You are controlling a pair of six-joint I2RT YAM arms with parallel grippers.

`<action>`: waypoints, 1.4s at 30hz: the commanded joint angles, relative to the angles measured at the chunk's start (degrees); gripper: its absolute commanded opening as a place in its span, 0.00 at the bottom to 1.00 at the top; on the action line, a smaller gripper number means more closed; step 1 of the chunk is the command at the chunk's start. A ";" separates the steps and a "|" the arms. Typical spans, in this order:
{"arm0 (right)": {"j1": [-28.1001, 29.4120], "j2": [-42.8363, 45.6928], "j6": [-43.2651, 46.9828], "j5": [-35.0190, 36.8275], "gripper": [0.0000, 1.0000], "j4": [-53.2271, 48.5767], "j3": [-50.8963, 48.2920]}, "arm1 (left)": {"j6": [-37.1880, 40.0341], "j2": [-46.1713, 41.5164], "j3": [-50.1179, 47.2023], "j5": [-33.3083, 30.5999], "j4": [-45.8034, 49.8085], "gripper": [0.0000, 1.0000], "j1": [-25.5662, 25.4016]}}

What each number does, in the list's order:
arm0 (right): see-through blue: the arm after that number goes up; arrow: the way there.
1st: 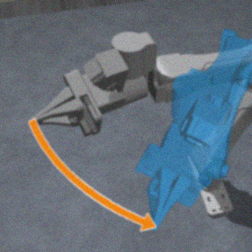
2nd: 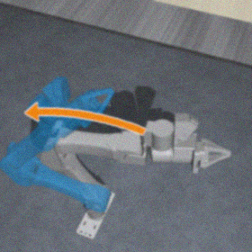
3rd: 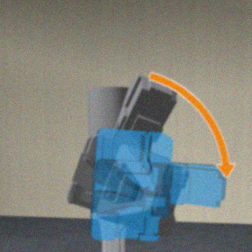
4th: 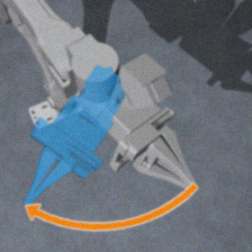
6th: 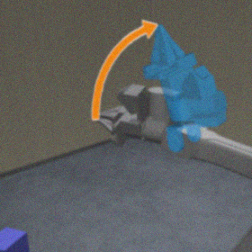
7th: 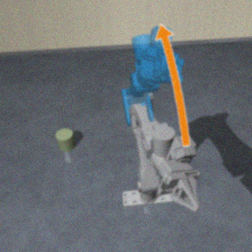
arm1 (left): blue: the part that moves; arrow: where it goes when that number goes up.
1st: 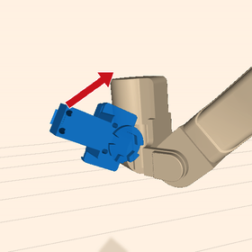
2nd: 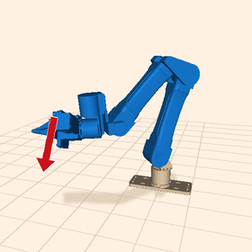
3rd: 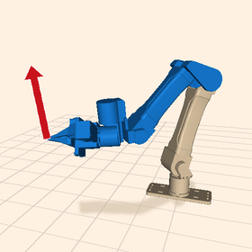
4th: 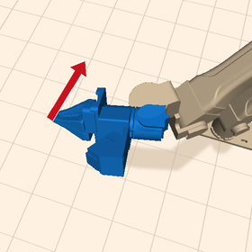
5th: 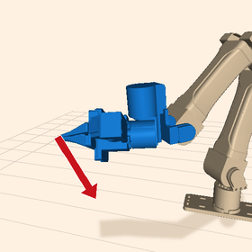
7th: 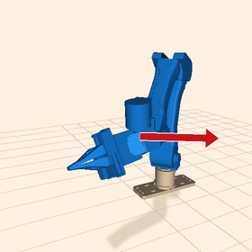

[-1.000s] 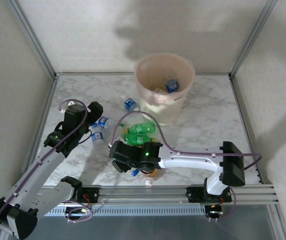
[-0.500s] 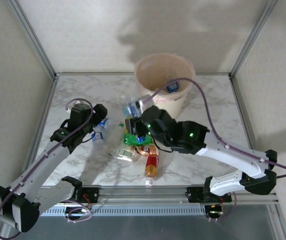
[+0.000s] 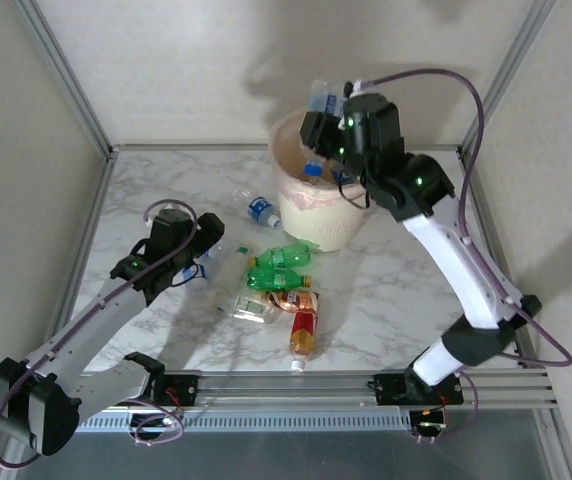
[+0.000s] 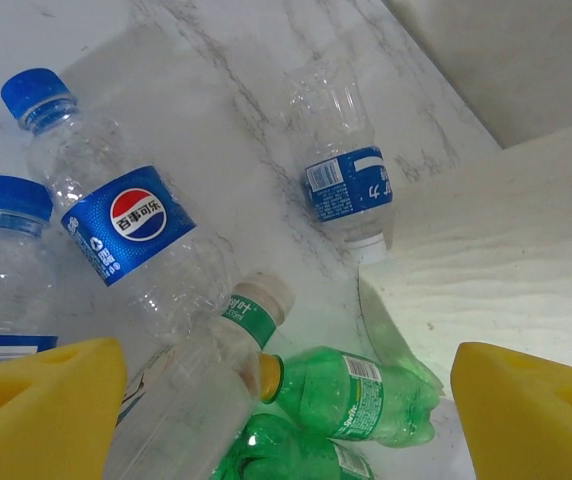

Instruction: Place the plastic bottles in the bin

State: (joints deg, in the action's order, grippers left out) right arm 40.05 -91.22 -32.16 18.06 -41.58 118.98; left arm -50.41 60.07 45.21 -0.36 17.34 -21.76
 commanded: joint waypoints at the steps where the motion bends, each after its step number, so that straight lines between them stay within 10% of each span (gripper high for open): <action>1: -6.27 -4.40 -1.62 -7.88 0.49 -2.10 2.57 | 0.14 0.13 -0.57 0.10 -1.62 0.84 -1.31; 16: -10.74 -16.99 -2.53 -16.79 0.53 1.54 2.44 | 1.18 0.15 -0.39 -2.34 0.06 0.84 -4.25; 23: -10.78 -13.01 -2.92 -15.57 0.82 4.03 -2.06 | 2.82 2.12 2.00 -5.18 0.87 0.85 -7.25; 33: -10.26 -6.48 -1.56 -11.24 0.84 2.16 -1.50 | 5.21 3.45 4.59 -6.90 2.21 0.85 -12.45; 42: -5.45 12.78 -0.98 -3.96 0.84 4.38 -20.80 | 8.04 6.53 7.08 -5.98 4.67 0.85 -27.65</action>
State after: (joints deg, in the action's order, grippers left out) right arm 33.43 -82.39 -33.67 10.48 -38.20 103.33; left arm -44.47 65.10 50.43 -5.96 19.59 -45.84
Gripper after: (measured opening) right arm 0.841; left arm 0.852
